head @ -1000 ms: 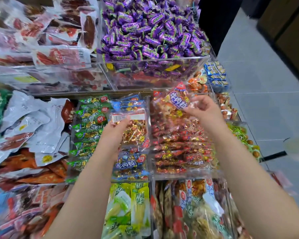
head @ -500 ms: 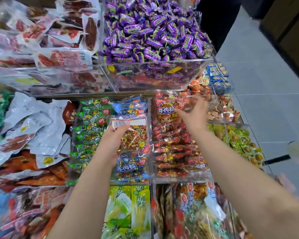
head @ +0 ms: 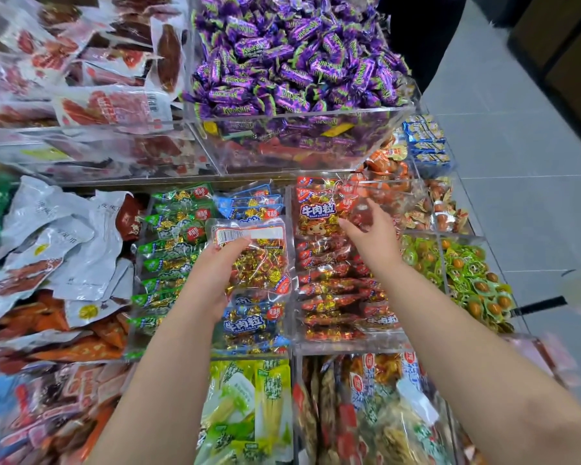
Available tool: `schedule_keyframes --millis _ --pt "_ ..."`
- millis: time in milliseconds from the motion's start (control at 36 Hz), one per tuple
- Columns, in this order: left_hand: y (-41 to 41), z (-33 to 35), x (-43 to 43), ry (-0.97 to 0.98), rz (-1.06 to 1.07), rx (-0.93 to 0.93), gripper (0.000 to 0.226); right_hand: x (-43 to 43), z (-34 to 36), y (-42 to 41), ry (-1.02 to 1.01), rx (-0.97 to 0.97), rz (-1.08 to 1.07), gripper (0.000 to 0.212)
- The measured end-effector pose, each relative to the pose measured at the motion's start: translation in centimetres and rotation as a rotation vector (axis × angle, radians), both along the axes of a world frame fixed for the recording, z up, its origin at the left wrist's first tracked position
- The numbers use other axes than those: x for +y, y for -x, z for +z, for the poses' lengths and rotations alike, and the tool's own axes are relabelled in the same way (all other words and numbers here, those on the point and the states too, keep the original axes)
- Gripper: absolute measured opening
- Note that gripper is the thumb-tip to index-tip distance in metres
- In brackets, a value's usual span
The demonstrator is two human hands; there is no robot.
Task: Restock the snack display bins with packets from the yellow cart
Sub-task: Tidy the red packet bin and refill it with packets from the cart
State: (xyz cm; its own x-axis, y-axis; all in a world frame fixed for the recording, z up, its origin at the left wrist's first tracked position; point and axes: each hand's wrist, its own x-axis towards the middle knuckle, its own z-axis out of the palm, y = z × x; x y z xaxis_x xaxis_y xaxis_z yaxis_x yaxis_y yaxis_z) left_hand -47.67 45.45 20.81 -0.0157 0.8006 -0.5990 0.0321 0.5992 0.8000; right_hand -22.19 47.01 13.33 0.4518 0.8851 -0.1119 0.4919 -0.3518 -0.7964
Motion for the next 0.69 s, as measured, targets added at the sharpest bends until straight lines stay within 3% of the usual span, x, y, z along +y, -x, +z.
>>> schedule_keyframes --millis 83,167,222,278,333,417,500,583,639,694 --pt "-0.2 0.3 0.0 0.002 -0.026 -0.049 0.03 -1.5 0.8 0.1 -0.038 0.081 -0.094 0.071" --pt "-0.5 0.6 -0.1 -0.023 -0.049 -0.111 0.032 -3.6 2.1 1.1 -0.141 0.189 -0.124 0.041" --pt "-0.9 0.7 -0.3 -0.042 -0.073 -0.178 0.025 -4.9 3.2 2.3 -0.1 0.444 -0.005 0.031" --pt "-1.6 0.9 -0.5 -0.066 -0.114 -0.217 0.026 -5.7 3.8 3.3 0.046 0.719 0.189 0.04" --pt "-2.2 0.9 -0.7 -0.091 -0.15 -0.2 0.028 -6.2 3.9 4.2 0.161 0.784 0.377 0.046" --pt "-3.1 1.0 -1.0 -0.097 -0.181 -0.078 0.021 -6.7 4.1 4.6 0.134 0.746 0.422 0.075" --pt "-3.4 1.1 -1.0 -0.055 -0.098 -0.032 0.023 -7.5 4.7 3.8 -0.032 0.686 0.465 0.09" --pt "-3.4 1.6 -0.9 0.038 0.029 -0.108 0.049 -8.3 5.7 2.8 -0.119 0.256 0.656 0.109" --pt "-3.4 2.1 -0.9 0.093 0.03 -0.21 0.051 -8.3 6.2 2.8 -0.194 -0.025 0.753 0.095" --pt "-3.7 2.9 -1.2 0.104 -0.05 -0.264 0.045 -8.0 6.4 2.9 -0.319 -0.176 0.738 0.067"
